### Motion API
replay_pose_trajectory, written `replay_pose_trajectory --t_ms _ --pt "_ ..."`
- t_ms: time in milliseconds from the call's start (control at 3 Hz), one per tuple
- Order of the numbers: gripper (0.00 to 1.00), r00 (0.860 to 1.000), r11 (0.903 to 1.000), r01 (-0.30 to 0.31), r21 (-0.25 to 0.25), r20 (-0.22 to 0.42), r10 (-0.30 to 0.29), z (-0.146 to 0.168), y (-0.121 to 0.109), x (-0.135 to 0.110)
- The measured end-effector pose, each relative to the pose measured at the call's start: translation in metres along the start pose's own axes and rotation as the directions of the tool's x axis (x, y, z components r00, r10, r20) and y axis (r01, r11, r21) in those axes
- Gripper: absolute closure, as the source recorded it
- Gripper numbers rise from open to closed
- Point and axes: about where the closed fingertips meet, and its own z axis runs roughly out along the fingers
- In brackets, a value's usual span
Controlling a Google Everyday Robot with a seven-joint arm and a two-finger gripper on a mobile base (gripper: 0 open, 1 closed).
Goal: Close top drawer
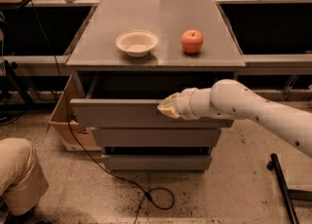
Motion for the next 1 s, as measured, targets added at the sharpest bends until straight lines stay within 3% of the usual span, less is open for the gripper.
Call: replay_pose_trajectory --t_ms 1000 --pt "1.00 0.999 0.9957 0.005 0.092 0.045 -0.010 0.057 -0.021 -0.026"
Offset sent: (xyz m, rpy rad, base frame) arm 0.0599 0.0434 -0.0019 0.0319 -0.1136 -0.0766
